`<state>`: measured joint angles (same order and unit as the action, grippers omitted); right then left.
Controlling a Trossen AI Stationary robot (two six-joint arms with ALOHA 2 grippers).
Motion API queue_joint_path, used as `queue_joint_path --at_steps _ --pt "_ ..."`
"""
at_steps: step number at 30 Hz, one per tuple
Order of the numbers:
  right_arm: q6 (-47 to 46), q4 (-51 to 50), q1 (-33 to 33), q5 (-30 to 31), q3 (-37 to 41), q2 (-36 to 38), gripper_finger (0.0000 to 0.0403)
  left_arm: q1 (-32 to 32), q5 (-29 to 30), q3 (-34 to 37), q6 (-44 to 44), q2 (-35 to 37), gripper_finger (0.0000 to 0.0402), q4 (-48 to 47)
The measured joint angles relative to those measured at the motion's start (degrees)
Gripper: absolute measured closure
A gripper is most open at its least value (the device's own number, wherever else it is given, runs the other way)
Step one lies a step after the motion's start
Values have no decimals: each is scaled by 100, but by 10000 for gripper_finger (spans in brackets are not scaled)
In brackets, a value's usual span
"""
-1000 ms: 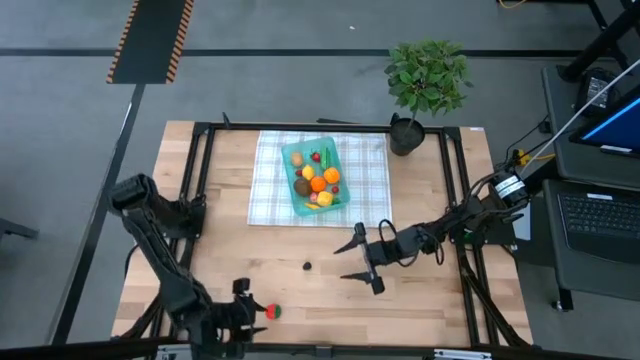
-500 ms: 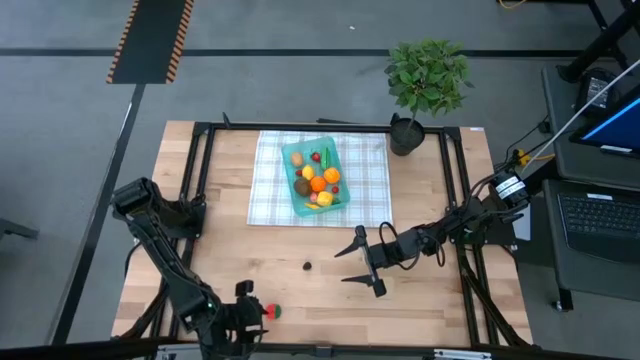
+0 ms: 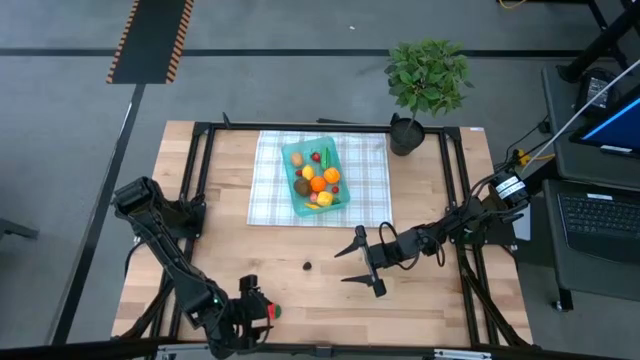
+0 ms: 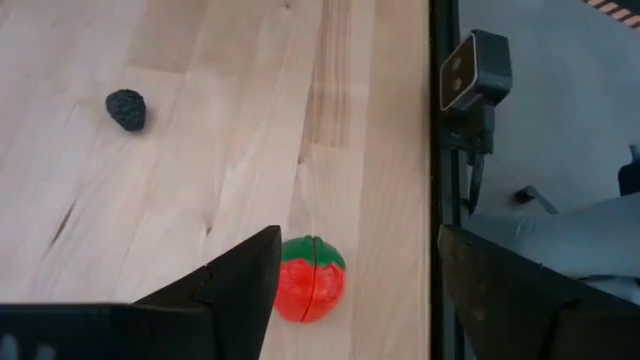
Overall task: Pick and placing Produce into tupperware
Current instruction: Put the red strawberry into the blue bin
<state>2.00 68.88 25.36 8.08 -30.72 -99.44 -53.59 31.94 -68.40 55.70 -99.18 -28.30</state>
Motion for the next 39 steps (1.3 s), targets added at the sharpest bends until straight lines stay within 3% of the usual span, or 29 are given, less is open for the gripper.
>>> queue_joint_path --at_steps 7,17,26,39 --pt "-7 -3 0 0 -1 0 96 -10 -6 0 11 0 144 57" --pt "-33 -35 0 -2 -2 0 96 60 -55 -2 834 -85 146 -335" --pt "-104 -111 0 -7 0 0 96 326 -933 0 1133 -594 146 -442" --pt "-180 -172 0 -7 0 0 96 333 -829 0 1174 -664 146 -557"
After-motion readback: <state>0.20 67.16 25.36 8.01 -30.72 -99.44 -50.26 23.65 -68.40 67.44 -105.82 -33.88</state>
